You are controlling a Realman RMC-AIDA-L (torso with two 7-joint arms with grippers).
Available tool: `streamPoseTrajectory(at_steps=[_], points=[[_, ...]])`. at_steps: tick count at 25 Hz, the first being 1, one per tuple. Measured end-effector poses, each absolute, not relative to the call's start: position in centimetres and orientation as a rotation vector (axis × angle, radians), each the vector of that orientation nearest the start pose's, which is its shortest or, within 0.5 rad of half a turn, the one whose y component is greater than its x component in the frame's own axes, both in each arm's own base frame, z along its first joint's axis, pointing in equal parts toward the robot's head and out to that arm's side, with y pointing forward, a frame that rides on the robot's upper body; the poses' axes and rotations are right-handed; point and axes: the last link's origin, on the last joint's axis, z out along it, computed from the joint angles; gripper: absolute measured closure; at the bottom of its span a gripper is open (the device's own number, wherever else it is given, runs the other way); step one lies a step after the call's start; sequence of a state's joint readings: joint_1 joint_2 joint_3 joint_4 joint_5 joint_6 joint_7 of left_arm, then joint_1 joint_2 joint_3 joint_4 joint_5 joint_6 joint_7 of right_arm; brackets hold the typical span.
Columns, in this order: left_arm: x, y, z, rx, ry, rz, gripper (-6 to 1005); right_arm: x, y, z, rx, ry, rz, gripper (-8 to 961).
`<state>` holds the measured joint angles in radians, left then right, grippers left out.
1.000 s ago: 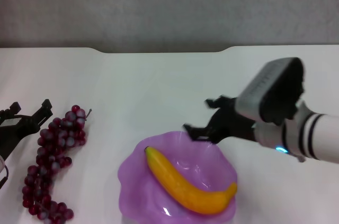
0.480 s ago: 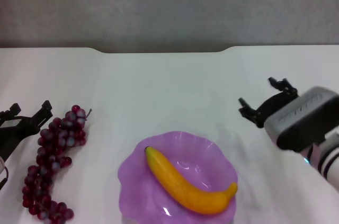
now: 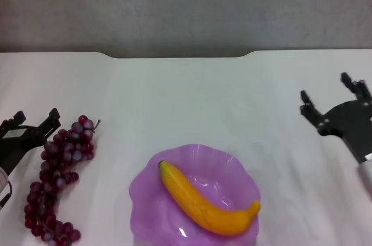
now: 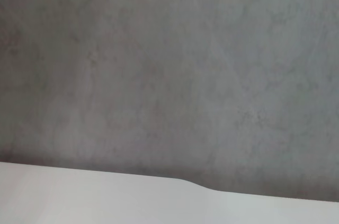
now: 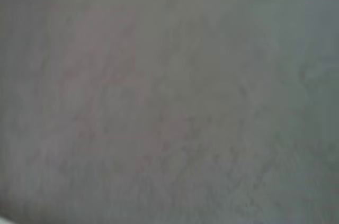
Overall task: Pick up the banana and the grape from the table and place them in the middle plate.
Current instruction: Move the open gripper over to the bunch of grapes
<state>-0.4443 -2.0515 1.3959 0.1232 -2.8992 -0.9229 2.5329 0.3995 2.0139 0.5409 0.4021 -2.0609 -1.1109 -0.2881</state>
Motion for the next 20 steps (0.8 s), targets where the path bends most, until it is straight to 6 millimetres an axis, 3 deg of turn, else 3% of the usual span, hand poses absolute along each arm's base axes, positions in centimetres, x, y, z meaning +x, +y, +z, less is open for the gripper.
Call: streamPoseTrajectory(at_steps=[7,13,17,20], points=[[-36.4,33.9,-1.0,-1.674,-0.912,-0.678,108,31.4,33.6,-3.7,-1.778,0.464,0.58,75],[-35.8,34.2,-0.9,-1.715,-0.925,-0.719,108,32.0,33.7,-4.3,-1.817,0.489,0.522,75],[-34.2,34.5,-0.3,-1.813,-0.931,-0.794,108,32.6,33.9,-4.6,-1.839,0.512,0.469,75],[-33.7,34.5,0.5,-1.862,-0.928,-0.754,108,32.5,34.0,-4.7,-1.852,0.51,0.463,75]])
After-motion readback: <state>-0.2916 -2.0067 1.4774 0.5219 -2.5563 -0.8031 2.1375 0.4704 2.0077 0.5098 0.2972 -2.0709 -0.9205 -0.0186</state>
